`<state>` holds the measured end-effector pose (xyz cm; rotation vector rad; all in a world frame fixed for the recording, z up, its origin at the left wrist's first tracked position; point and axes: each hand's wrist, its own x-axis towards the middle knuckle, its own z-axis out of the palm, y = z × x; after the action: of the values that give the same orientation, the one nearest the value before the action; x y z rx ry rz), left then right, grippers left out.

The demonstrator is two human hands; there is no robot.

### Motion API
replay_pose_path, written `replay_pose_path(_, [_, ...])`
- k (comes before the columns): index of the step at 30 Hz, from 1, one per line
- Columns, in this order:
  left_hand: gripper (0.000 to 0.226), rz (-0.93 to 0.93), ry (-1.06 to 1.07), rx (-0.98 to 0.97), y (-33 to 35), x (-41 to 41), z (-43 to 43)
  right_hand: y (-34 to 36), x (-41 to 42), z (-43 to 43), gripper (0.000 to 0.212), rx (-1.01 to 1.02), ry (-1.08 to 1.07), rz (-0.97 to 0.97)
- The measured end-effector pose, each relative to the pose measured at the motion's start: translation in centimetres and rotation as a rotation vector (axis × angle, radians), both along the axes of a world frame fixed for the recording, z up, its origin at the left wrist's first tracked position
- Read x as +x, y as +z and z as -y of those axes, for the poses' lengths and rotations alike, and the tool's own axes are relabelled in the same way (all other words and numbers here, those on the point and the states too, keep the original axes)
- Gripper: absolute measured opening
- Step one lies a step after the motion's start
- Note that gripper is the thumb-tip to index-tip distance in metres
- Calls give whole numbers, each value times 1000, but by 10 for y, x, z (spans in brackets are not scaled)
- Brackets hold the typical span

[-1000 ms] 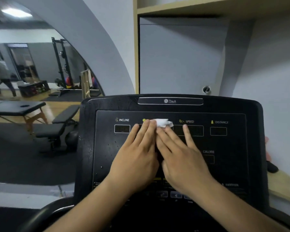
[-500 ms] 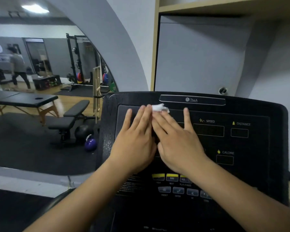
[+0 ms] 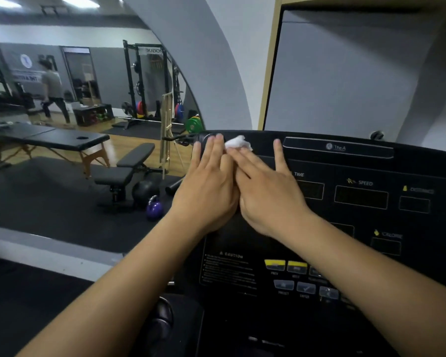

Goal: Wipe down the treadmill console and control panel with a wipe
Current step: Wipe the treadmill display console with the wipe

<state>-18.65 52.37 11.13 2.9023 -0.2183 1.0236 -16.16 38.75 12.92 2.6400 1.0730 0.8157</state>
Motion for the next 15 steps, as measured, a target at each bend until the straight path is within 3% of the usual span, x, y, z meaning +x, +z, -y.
replay_pose_path(6, [62,85,43,55,-22,-15,-13,-12,-5,-17,65,-41,-12,8])
replay_pose_path(10, [64,36,48,46,-37,-21,-16,-16,-9,-15,66,-51,25,3])
replay_pose_path(15, [62,-32,20,-153,14,11,-30,27,17,-40,63,8,-23,34])
